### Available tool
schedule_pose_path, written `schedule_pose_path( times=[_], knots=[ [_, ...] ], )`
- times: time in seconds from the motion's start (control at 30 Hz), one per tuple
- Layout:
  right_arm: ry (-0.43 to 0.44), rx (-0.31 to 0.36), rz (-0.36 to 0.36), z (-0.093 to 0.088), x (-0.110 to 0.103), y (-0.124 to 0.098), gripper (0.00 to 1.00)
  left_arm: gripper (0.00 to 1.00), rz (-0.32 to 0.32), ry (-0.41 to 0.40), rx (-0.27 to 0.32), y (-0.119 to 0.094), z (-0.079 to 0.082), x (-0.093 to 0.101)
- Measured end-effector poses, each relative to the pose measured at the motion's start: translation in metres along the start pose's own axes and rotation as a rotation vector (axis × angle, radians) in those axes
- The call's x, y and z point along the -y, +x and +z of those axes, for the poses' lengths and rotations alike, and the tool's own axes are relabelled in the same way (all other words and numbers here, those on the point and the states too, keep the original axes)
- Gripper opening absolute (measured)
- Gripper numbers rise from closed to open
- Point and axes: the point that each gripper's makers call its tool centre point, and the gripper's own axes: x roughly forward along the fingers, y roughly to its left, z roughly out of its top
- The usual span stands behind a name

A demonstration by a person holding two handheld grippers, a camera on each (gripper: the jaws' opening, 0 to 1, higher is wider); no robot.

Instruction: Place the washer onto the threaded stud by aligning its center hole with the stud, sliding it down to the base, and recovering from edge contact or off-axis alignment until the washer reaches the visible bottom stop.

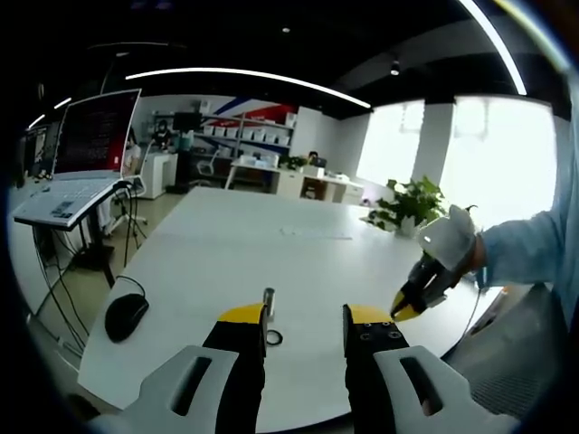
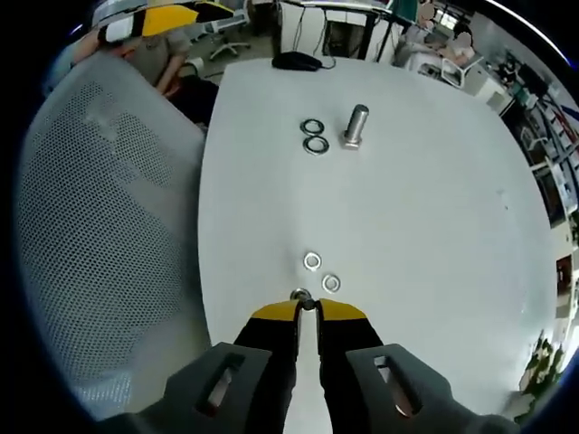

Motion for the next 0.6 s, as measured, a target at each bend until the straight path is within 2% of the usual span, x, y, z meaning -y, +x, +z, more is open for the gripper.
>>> schedule_pose_path(
  times=[0.6],
  knots=[
    [-0.060, -0.013, 0.017, 0.011, -0.024, 0.011, 0.09, 0.31, 0.000, -0.001, 0.001, 0.000, 0.000, -0.001]
  ],
)
